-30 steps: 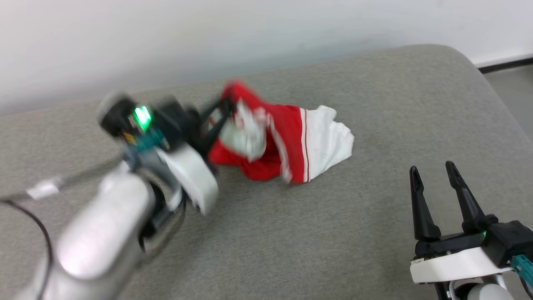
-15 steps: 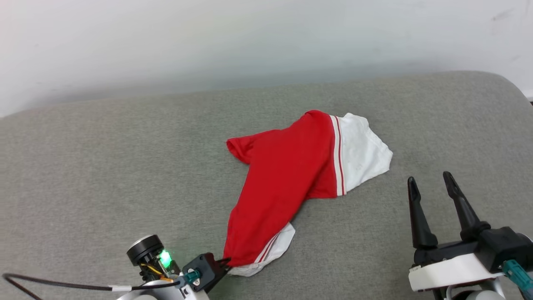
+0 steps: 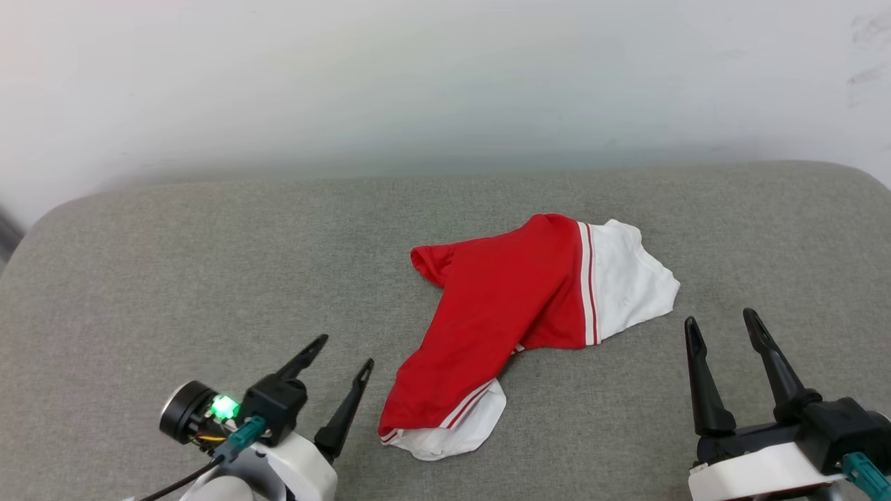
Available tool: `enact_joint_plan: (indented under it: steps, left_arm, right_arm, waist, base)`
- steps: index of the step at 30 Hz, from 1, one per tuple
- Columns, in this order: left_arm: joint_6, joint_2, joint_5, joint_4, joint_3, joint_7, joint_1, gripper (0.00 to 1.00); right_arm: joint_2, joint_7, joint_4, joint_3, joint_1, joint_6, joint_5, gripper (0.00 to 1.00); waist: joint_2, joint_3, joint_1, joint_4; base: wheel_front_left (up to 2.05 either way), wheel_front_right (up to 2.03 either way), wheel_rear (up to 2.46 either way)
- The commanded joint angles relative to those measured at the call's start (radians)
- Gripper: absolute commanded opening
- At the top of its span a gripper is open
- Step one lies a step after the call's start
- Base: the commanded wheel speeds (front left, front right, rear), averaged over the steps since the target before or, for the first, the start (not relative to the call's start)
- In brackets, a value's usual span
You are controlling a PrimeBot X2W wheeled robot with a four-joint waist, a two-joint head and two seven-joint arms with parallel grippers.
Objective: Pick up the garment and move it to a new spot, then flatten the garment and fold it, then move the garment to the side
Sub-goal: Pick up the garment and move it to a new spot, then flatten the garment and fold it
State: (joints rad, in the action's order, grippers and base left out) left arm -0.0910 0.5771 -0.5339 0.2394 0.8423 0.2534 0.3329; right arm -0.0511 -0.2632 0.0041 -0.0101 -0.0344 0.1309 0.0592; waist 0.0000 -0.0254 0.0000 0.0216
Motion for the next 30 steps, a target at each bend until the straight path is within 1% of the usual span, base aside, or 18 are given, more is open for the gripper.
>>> enact_joint_plan:
  steps: [1,2,3,5,6,8,12,15,17,25,27,29,30]
  left_arm:
    - [-0.021,-0.006,-0.006,-0.019,-0.021,0.007,-0.026,1.0]
    - [-0.04,-0.011,-0.014,-0.039,-0.042,0.01,-0.042,1.0]
    - [-0.075,-0.029,-0.036,-0.083,-0.099,0.012,-0.076,1.0]
    - [-0.1,-0.059,-0.058,-0.134,-0.169,0.013,-0.124,1.0]
    - [-0.103,-0.082,-0.079,-0.159,-0.201,0.013,-0.157,1.0]
    - [-0.094,-0.114,-0.098,-0.199,-0.265,0.013,-0.209,1.0]
    - [-0.084,-0.15,-0.065,-0.225,-0.317,0.013,-0.289,1.0]
    - [-0.073,-0.164,-0.07,-0.211,-0.317,0.013,-0.317,1.0]
    - [-0.063,-0.168,-0.086,-0.199,-0.305,-0.014,-0.324,1.0]
    - [-0.044,-0.163,-0.133,-0.201,-0.208,-0.268,-0.3,1.0]
    - [-0.055,-0.162,-0.131,-0.191,-0.2,-0.305,-0.282,1.0]
    - [-0.067,-0.178,-0.147,-0.175,-0.202,-0.327,-0.274,1.0]
    - [-0.065,-0.184,-0.151,-0.167,-0.2,-0.337,-0.266,1.0]
  right_arm:
    - [0.001,-0.002,-0.004,0.001,-0.012,0.0,-0.008,1.0]
    - [0.001,-0.002,-0.006,0.002,-0.012,0.0,-0.009,1.0]
    - [0.001,-0.002,-0.01,0.001,-0.015,0.0,-0.01,1.0]
    - [0.001,-0.002,-0.012,0.001,-0.019,0.0,-0.012,1.0]
    - [0.001,-0.002,-0.013,0.002,-0.021,0.0,-0.013,1.0]
    - [0.002,-0.002,-0.013,-0.002,-0.022,0.0,-0.015,1.0]
    - [0.001,-0.002,-0.015,-0.005,-0.026,0.0,-0.018,1.0]
    - [0.001,-0.002,-0.012,-0.006,-0.032,0.0,-0.019,1.0]
    - [0.001,-0.002,-0.01,-0.007,-0.035,0.0,-0.02,1.0]
    - [0.001,-0.002,-0.016,-0.025,-0.013,0.0,-0.013,1.0]
    - [0.001,-0.002,-0.017,-0.026,-0.005,0.0,-0.012,1.0]
    - [0.001,-0.002,-0.017,-0.025,-0.001,0.0,-0.005,1.0]
    - [0.002,-0.002,-0.019,-0.025,0.0,0.0,-0.006,1.0]
  waist:
    - [0.0,0.005,0.0,-0.005]
    - [0.0,0.005,0.0,-0.007]
    - [0.0,0.006,0.0,-0.011]
    - [0.0,0.008,0.0,-0.014]
    - [0.0,0.008,0.0,-0.015]
    - [0.0,0.008,0.0,-0.014]
    - [0.0,0.008,0.0,-0.013]
    - [0.0,0.008,0.0,-0.015]
    - [0.0,0.007,0.0,-0.016]
    - [0.0,-0.035,0.0,0.0]
    - [0.0,-0.051,0.0,0.006]
    - [0.0,-0.065,0.0,0.013]
    - [0.0,-0.074,0.0,0.017]
  base:
    - [0.0,0.0,0.0]
    - [0.0,0.0,0.0]
    - [0.0,0.0,0.0]
    - [0.0,0.0,0.0]
    - [0.0,0.0,0.0]
    - [0.0,0.0,0.0]
    - [0.0,0.0,0.0]
    - [0.0,0.0,0.0]
    - [0.0,0.0,0.0]
    - [0.0,0.0,0.0]
    - [0.0,0.0,0.0]
    - [0.0,0.0,0.0]
    - [0.0,0.0,0.0]
